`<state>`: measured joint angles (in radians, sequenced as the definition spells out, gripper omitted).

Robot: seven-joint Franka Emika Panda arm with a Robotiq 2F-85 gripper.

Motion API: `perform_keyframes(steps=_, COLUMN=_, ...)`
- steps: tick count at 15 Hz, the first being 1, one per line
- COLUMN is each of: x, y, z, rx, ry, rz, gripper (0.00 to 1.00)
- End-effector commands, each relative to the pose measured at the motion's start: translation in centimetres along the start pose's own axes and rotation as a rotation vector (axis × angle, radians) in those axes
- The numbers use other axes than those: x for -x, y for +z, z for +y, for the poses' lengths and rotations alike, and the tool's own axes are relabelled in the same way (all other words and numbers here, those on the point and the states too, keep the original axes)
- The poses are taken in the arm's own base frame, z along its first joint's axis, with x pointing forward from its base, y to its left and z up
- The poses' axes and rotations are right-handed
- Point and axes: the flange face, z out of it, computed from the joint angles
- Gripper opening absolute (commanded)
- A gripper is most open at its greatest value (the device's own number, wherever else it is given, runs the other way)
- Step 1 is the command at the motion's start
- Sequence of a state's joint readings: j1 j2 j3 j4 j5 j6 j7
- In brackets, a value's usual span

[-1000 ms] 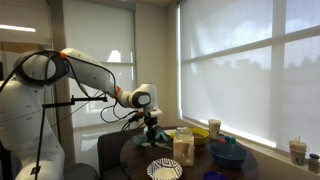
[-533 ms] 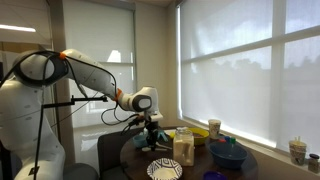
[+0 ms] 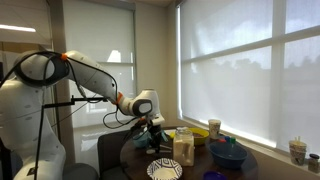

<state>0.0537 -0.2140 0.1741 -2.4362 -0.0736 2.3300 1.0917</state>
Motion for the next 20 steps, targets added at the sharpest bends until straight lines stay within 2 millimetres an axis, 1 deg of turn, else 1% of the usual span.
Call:
perform_keyframes(steps=1, x=0.3, y=0.6, z=-0.2, rx=0.006, ry=0.034, rz=-0.016, gripper=0.04)
perform_keyframes(steps=4, x=0.7, y=1.0, z=-0.3, rx=0.003, ry=0.022, rz=-0.028, gripper=0.04)
perform_keyframes(steps=5, x=0.7, y=1.0, z=-0.3, rx=0.003, ry=0.018, rz=-0.026, gripper=0.08)
perform_keyframes(steps=6, x=0.7, y=0.9, z=-0.2, rx=0.006, ry=0.018, rz=-0.021, gripper=0.39)
perform_keyframes(steps=7, x=0.6, y=0.7, z=-0.2, rx=0.007, ry=0.025, rz=-0.02, gripper=0.4)
perform_keyframes(steps=8, x=0.5, y=0.2, z=-0.2, rx=0.01, ry=0.018, rz=-0.013, gripper=0.47)
perform_keyframes(steps=11, x=0.3, y=-2.2, z=0.2, rx=-0.028, ry=-0.026, rz=0.014, gripper=0.66)
perform_keyframes(steps=12, x=0.2, y=-3.4, z=0.4, rx=-0.027, ry=-0.039, rz=0.038, gripper=0.73)
perform_keyframes(steps=13, x=-0.3, y=-4.4, z=0.7, rx=-0.028, ry=-0.018, rz=0.083, gripper=0.81)
perform_keyframes(steps=14, x=-0.2, y=-2.1, z=-0.1, rx=-0.025, ry=-0.019, rz=0.03, gripper=0.62)
perform_keyframes(steps=16, x=-0.3, y=-3.6, z=0.3, rx=-0.037, ry=-0.022, rz=0.06, gripper=0.77)
perform_keyframes(steps=17, x=-0.4, y=-4.1, z=0.4, rx=-0.039, ry=-0.022, rz=0.067, gripper=0.81)
perform_keyframes(steps=20, x=-0.3, y=-4.2, z=0.5, rx=-0.039, ry=-0.024, rz=0.071, gripper=0.81)
